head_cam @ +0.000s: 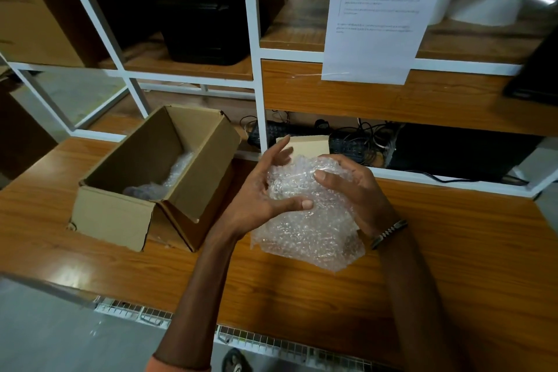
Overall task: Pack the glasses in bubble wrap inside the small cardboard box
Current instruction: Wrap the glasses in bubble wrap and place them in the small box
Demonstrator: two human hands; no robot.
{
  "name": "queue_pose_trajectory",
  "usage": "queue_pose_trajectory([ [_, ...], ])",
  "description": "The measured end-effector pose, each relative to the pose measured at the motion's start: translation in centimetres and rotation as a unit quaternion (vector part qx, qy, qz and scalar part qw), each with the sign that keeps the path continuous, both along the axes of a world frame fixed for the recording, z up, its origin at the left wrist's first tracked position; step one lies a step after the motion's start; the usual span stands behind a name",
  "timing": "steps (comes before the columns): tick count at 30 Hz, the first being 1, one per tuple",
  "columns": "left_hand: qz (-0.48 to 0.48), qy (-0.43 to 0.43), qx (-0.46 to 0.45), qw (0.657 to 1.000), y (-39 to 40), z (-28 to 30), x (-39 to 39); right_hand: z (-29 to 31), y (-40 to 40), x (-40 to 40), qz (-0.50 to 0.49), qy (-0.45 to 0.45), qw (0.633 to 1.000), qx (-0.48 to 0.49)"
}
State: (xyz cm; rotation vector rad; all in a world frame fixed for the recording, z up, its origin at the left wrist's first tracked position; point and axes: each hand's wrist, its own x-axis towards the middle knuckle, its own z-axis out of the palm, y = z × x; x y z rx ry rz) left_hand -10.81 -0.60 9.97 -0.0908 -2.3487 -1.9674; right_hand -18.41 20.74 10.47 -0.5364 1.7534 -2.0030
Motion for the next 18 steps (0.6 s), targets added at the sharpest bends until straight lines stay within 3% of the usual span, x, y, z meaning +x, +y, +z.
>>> queue_pose_trajectory([
  [3, -0.008, -0.035, 0.059, 0.998, 0.4, -0.1, 0.1, 0.4, 0.1, 0.0, -0.003, -0.011, 0.999, -0.039],
  [7, 0.030, -0.015, 0.031, 0.999, 0.4, -0.9, 0.2, 0.7, 0.0, 0.0, -0.013, -0.022, 0.996, -0.085],
  [12, 0.082, 0.017, 0.026, 0.996, 0.6, -0.9, 0.3, 0.5, -0.2, -0.1, 0.031, 0.004, 0.998, -0.055],
  [15, 0.088, -0.027, 0.093, 0.991, 0.8, -1.3, 0.5, 0.6, -0.4, 0.3, 0.030, 0.058, 0.998, -0.002],
  [18, 0.019, -0.101, 0.209, 0.972, 0.2, -1.1, 0.8, 0.6, -0.4, 0.5, 0.007, 0.098, 0.995, 0.027],
])
